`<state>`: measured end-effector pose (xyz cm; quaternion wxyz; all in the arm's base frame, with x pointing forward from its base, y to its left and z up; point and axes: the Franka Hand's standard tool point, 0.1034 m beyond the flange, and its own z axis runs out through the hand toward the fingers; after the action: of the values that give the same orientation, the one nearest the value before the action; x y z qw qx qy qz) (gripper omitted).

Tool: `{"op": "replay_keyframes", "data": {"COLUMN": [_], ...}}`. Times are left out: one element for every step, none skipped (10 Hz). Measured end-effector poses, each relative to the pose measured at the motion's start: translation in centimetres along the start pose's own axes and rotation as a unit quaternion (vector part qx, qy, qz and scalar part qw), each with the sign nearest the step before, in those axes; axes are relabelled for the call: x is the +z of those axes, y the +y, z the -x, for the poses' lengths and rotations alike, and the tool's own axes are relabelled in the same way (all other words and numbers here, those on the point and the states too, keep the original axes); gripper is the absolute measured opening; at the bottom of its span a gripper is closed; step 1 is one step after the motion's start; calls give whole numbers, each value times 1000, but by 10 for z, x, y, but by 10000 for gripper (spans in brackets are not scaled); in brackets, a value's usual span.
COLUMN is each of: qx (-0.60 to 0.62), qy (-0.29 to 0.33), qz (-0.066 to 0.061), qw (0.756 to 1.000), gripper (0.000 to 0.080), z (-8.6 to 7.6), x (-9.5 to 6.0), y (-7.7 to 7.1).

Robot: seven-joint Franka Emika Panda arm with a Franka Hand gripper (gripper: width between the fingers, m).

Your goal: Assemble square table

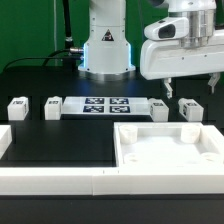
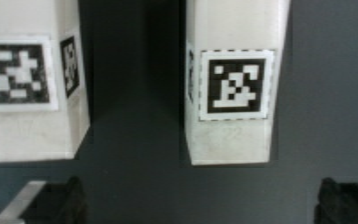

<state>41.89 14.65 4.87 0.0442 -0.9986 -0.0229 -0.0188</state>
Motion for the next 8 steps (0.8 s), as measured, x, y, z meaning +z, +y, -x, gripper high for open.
{"op": "replay_keyframes", "data": {"qx": [24, 26, 24, 21, 21, 18, 13, 15], "qy": [-4, -1, -1, -12, -11, -20, -67, -86], "qz": [-1, -4, -4, -2, -2, -1, 6, 8], "qw": [1000, 1000, 1000, 1000, 1000, 1000, 998, 996], "gripper": [648, 648, 648, 648, 648, 648, 648, 648], "z": [-4, -12, -14, -12, -13, -11, -7, -11], "x": [7, 14, 16, 16, 16, 17, 17, 15], "y": [-5, -7, -8, -7, -7, -7, -4, -4]}}
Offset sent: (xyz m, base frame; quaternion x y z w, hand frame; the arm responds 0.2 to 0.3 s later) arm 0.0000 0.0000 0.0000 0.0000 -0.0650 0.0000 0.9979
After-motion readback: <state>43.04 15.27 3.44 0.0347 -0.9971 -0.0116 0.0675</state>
